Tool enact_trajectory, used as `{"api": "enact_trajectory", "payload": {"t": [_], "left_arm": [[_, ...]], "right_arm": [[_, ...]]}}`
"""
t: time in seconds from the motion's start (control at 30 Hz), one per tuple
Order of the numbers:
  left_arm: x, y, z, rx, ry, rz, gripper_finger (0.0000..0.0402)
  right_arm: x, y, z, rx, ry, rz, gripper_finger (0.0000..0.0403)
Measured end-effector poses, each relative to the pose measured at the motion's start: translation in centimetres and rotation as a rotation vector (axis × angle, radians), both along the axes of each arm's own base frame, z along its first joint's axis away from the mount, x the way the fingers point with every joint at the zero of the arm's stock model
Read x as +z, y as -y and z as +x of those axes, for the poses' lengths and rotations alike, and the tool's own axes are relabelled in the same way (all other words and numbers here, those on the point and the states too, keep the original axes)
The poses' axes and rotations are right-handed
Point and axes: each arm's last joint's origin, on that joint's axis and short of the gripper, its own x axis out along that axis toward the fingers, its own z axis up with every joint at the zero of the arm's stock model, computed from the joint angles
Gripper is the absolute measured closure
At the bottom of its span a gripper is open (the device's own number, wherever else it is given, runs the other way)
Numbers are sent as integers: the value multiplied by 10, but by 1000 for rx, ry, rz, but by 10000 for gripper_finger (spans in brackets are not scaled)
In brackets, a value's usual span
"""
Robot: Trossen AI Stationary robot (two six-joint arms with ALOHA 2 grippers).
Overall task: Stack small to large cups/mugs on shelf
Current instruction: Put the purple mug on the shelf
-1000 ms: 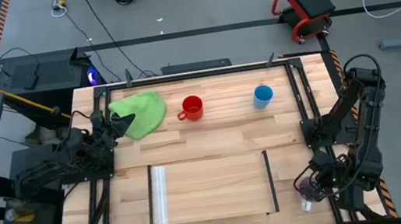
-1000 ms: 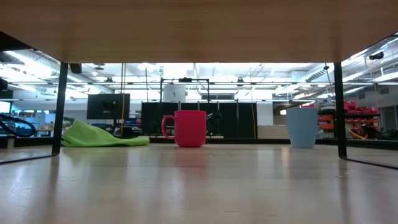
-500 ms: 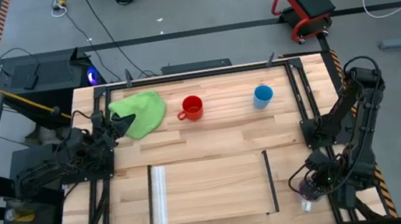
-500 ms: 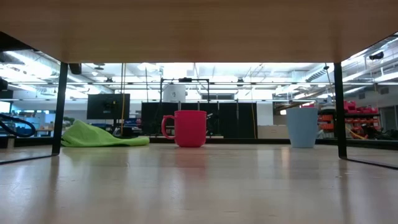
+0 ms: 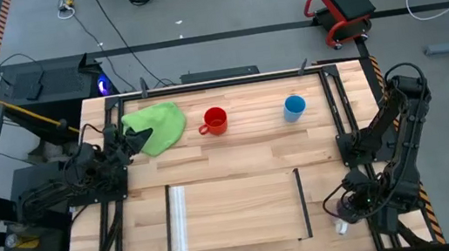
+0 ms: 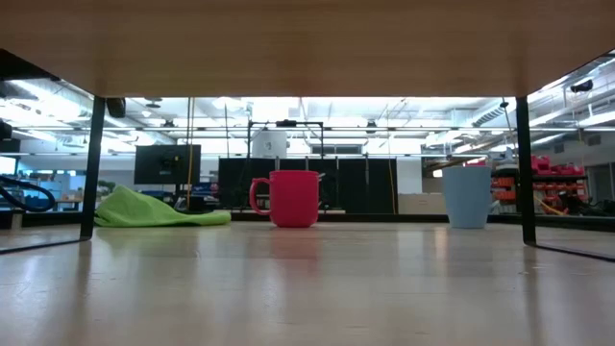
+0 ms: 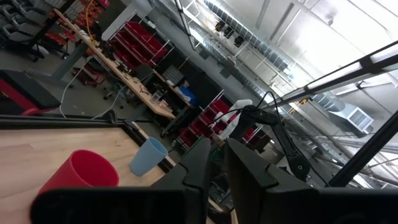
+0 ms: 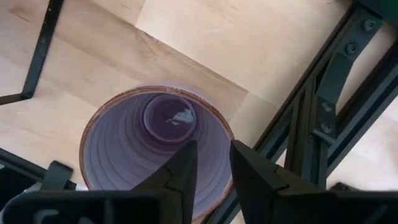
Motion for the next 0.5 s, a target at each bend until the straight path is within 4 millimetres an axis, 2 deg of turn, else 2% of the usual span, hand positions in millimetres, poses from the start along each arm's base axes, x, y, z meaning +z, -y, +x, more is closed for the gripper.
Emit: {"api": "enact_trajectory", "payload": {"t": [0.5], "left_arm": [[0,0,0,1,0,2,347]], "right_arm": [[7,-3,1,34,14,14,300]]}}
